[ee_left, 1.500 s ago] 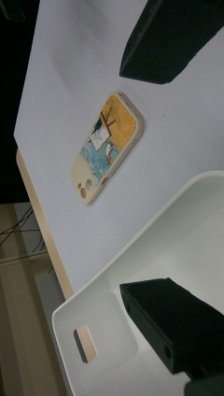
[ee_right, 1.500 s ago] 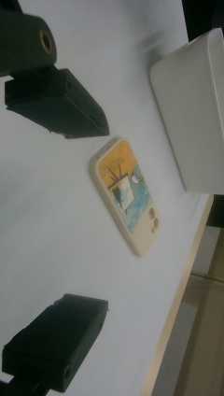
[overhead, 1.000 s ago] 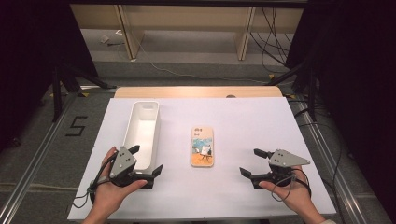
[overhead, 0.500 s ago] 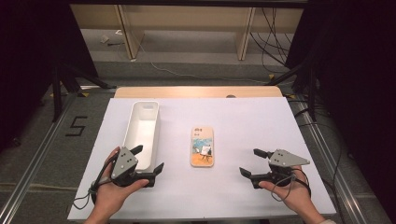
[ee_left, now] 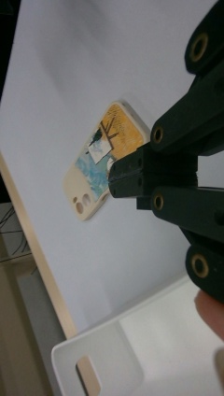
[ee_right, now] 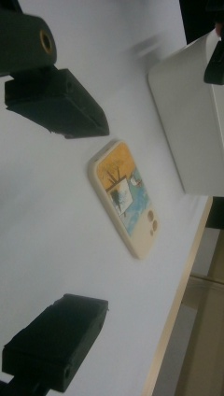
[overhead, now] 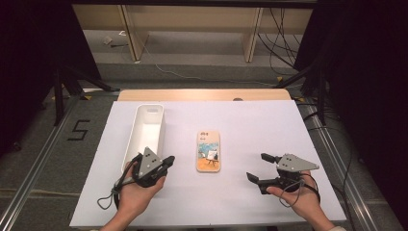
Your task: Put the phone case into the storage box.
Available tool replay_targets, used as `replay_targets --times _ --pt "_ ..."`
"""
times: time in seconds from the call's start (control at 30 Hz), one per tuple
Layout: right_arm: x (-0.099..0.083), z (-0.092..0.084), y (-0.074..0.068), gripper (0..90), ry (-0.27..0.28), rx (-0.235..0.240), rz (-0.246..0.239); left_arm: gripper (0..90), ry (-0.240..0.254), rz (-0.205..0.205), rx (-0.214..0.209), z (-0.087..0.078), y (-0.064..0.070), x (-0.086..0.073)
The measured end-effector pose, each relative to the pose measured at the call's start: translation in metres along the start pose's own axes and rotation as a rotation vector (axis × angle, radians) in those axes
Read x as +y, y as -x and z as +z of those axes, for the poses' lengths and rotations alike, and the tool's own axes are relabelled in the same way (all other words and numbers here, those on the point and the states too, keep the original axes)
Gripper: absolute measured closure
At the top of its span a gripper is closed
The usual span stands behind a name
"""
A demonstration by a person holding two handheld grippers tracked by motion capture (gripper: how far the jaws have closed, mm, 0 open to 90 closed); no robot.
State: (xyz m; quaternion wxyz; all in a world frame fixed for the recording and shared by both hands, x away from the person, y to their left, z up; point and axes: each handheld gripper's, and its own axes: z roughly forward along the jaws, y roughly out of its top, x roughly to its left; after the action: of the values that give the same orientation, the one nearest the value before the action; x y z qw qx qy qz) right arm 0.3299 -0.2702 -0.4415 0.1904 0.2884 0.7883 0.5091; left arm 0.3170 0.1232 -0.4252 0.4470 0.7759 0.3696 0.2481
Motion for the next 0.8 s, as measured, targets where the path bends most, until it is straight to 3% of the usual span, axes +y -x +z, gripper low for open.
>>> replay_targets --times 0.23,0.43,0.8 --pt "0.0 0.0 0.0 14.9 0.003 0.003 0.001 89.9 -0.122 0.01 0.008 0.03 0.012 0.0" --pt "0.0 0.0 0.0 14.9 0.001 0.003 0.001 89.9 -0.197 0.013 0.013 0.057 0.019 0.0" --pt "0.0 0.0 0.0 14.9 0.0 0.006 -0.003 89.9 -0.272 -0.002 0.012 0.092 0.021 -0.002"
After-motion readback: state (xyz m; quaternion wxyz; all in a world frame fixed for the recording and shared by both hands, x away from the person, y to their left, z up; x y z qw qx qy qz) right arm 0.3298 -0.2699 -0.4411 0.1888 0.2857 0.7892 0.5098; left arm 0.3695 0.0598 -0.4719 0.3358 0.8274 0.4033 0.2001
